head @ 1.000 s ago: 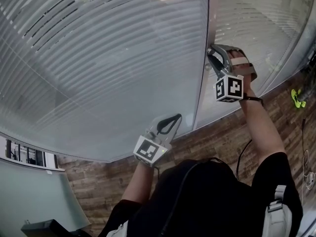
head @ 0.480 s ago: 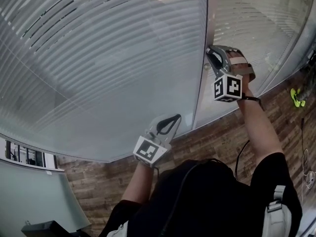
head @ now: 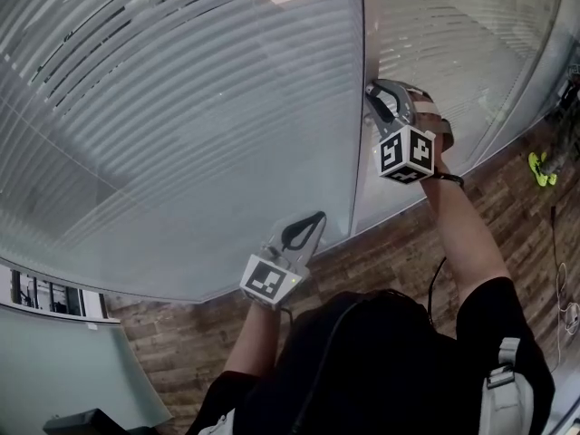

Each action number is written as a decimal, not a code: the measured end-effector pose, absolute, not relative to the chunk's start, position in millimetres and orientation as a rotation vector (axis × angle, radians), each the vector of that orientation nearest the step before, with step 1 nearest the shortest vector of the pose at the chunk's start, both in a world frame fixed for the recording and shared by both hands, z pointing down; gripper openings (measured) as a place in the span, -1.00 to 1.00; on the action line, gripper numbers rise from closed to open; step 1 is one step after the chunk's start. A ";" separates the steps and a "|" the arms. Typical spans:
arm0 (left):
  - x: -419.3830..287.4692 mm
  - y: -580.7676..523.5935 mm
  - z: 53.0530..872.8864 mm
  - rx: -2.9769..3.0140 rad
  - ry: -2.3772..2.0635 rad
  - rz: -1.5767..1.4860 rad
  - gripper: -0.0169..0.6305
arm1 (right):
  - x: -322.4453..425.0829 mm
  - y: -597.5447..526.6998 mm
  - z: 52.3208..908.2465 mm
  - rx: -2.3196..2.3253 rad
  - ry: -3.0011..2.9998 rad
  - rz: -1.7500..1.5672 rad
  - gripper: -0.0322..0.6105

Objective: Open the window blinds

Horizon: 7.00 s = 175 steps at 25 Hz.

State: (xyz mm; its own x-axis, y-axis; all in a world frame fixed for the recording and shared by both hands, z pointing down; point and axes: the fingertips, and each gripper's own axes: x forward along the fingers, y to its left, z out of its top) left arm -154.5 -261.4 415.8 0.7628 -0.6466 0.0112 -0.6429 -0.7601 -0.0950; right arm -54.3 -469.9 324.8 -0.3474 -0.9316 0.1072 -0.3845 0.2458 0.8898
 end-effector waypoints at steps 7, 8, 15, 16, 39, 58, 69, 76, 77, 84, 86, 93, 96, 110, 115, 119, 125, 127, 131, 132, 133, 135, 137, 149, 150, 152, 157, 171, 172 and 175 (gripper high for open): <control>-151.2 -258.4 415.1 -2.870 1.018 -0.056 -0.93 | -51.2 -471.5 321.0 1.297 -2.010 -0.890 -0.50; -150.8 -257.5 414.7 -2.876 1.016 -0.058 -0.93 | -50.8 -471.9 320.1 1.310 -2.034 -0.861 -0.50; -153.2 -254.4 418.6 -2.878 1.027 -0.068 -0.93 | -45.2 -475.1 321.5 1.436 -2.281 -0.497 -0.50; -152.9 -254.4 418.2 -2.878 1.027 -0.066 -0.93 | -45.3 -475.8 322.2 1.448 -2.305 -0.461 -0.50; -144.4 -255.7 425.5 -2.873 0.990 -0.033 -0.93 | -36.5 -481.5 322.4 1.633 -2.690 0.206 -0.50; -144.6 -253.3 424.8 -2.887 0.996 -0.031 -0.93 | -32.3 -480.7 319.3 1.673 -2.845 0.550 -0.50; -158.8 -263.3 424.1 -2.874 1.043 0.012 -0.93 | -31.4 -479.6 317.7 1.669 -2.846 0.487 -0.49; -154.8 -262.7 428.3 -2.908 1.002 -0.051 -0.93 | -31.3 -477.0 318.9 1.637 -2.827 0.377 -0.38; -154.2 -263.3 428.9 -2.908 0.995 -0.047 -0.94 | -31.1 -475.7 319.5 1.629 -2.827 0.358 -0.35; -145.0 -268.6 425.0 -2.905 0.960 -0.053 -0.94 | -24.9 -454.1 319.3 1.558 -2.847 0.144 -0.31; -138.9 -269.7 426.4 -2.917 0.951 -0.064 -0.93 | -23.6 -440.9 315.0 1.506 -2.858 0.013 -0.36; -113.2 -275.6 432.8 -2.944 0.936 -0.093 -0.94 | -6.2 -391.6 305.3 1.353 -2.905 -0.269 -0.70; -101.5 -278.5 434.8 -2.946 0.943 -0.096 -0.93 | 5.2 -371.3 310.8 1.294 -2.919 -0.340 -0.80; -26.1 -281.9 418.0 -2.959 0.894 -0.081 -0.93 | 108.3 -309.3 370.8 1.285 -2.903 -0.233 -0.88; 16.2 -273.7 416.0 -2.950 0.875 -0.080 -0.93 | 148.3 -280.4 388.1 1.259 -2.928 -0.205 -0.88; 30.3 -279.1 417.7 -2.952 0.857 -0.076 -0.93 | 159.9 -280.8 400.6 1.262 -2.931 -0.157 -0.88; 46.9 -275.7 406.5 -2.957 0.833 -0.087 -0.94 | 171.8 -275.5 397.2 1.235 -2.922 -0.160 -0.88; 52.2 -276.2 406.2 -2.957 0.826 -0.091 -0.93 | 175.1 -276.0 397.0 1.229 -2.928 -0.162 -0.88; 62.3 -274.8 406.2 -2.956 0.815 -0.095 -0.93 | 178.2 -273.2 396.8 1.201 -2.945 -0.158 -0.88; 64.4 -274.0 406.6 -2.956 0.813 -0.095 -0.93 | 179.3 -272.0 398.5 1.195 -2.942 -0.158 -0.88; 66.0 -273.3 407.4 -2.956 0.811 -0.094 -0.93 | 180.5 -271.0 400.5 1.193 -2.938 -0.156 -0.88; 67.1 -273.6 408.0 -2.954 0.813 -0.089 -0.94 | 182.7 -270.9 404.1 1.201 -2.934 -0.144 -0.88; 65.8 -274.8 407.9 -2.952 0.820 -0.090 -0.93 | 182.5 -271.9 403.4 1.214 -2.948 -0.140 -0.88; 64.1 -273.8 404.1 -2.946 0.836 -0.088 -0.93 | 182.4 -268.6 404.4 1.199 -2.961 -0.131 -0.88; 64.5 -274.0 404.4 -2.946 0.833 -0.089 -0.94 | 181.8 -268.5 403.9 1.199 -2.955 -0.133 -0.88; 64.8 -275.1 405.6 -2.952 0.830 -0.090 -0.93 | 179.7 -269.0 400.8 1.202 -2.952 -0.132 -0.88; 60.8 -282.3 406.9 -2.961 0.830 -0.086 -0.93 | 171.9 -275.2 401.5 1.175 -2.944 -0.154 -0.88; 60.7 -286.8 410.4 -2.965 0.806 -0.086 -0.93 | 168.6 -277.6 402.4 1.175 -2.931 -0.171 -0.88; 60.7 -288.0 410.2 -2.966 0.804 -0.085 -0.94 | 168.6 -279.0 402.4 1.176 -2.928 -0.177 -0.88; 63.5 -288.9 410.1 -2.970 0.798 -0.084 -0.93 | 172.6 -280.3 403.6 1.186 -2.943 -0.177 -0.88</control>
